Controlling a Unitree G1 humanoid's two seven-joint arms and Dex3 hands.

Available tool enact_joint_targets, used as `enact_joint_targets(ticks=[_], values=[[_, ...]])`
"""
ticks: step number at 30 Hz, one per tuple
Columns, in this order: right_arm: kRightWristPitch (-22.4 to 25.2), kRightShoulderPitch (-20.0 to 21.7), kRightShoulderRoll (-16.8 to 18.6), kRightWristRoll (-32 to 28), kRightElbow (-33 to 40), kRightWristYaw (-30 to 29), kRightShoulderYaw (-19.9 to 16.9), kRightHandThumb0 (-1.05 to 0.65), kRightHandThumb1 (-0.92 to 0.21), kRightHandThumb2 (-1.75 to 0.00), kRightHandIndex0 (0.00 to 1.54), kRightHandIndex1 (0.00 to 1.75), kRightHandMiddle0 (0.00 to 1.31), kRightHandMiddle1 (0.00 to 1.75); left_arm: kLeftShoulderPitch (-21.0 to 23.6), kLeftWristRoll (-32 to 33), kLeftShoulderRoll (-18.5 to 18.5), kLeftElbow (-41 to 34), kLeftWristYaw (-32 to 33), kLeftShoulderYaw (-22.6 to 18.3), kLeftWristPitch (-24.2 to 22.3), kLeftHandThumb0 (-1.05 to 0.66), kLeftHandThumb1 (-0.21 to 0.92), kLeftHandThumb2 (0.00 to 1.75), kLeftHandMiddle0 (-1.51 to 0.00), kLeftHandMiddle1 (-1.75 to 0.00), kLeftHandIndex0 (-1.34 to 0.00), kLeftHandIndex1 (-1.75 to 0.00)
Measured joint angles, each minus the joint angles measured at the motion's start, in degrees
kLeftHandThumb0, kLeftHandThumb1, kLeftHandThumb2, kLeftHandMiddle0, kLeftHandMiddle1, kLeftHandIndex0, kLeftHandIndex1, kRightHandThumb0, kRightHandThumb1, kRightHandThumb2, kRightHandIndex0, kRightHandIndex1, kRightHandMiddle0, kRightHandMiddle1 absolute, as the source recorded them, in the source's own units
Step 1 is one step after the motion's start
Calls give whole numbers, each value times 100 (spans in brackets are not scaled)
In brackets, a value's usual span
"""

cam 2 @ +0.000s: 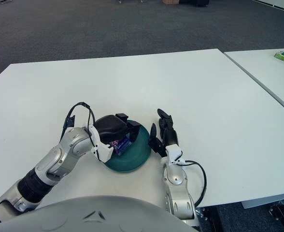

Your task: Put the gum into the plate.

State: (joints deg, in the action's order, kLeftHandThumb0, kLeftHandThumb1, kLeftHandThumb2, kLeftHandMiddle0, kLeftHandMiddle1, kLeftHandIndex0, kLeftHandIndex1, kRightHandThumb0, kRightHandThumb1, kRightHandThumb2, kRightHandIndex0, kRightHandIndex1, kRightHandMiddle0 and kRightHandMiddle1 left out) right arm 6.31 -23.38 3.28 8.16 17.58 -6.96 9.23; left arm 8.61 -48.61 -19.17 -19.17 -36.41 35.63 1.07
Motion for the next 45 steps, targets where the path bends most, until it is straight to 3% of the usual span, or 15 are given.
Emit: enact_joint_targets(ticks=[12, 21, 26, 34, 39, 45], values=[[1, -25, -4, 153, 44, -29, 71, -63, -92, -91, 24, 2, 0, 59, 10, 47, -5, 122, 22, -6, 171, -89, 92, 56, -23, -81, 0, -90], [145, -41, 166, -86, 153, -31, 32, -62, -92, -90, 25, 1, 0, 57, 46, 359, -43, 334, 193, -186, 481, -104, 92, 61, -26, -33, 0, -70], [194, -68, 238, -146, 206, -46, 15, -62, -92, -90, 26, 1, 0, 58, -7, 760, -120, 226, 188, -407, 494, -105, 92, 55, -17, -6, 0, -35], [181, -78, 249, -206, 218, -53, -11, -62, -92, -88, 26, 1, 0, 58, -296, 1438, -66, 156, 197, -772, 166, -105, 92, 55, -1, 0, 0, -3], [168, -93, 278, -302, 217, -54, -60, -61, -92, -88, 26, 1, 0, 58, -719, 1857, 259, 94, 363, -1062, -443, -105, 92, 53, 0, 0, 0, 0], [107, -122, 285, -317, 198, -125, -82, -66, -92, -88, 29, 2, 0, 56, -1362, 2822, 938, 289, 1185, -1783, -677, -105, 92, 69, 0, 0, 0, 0]])
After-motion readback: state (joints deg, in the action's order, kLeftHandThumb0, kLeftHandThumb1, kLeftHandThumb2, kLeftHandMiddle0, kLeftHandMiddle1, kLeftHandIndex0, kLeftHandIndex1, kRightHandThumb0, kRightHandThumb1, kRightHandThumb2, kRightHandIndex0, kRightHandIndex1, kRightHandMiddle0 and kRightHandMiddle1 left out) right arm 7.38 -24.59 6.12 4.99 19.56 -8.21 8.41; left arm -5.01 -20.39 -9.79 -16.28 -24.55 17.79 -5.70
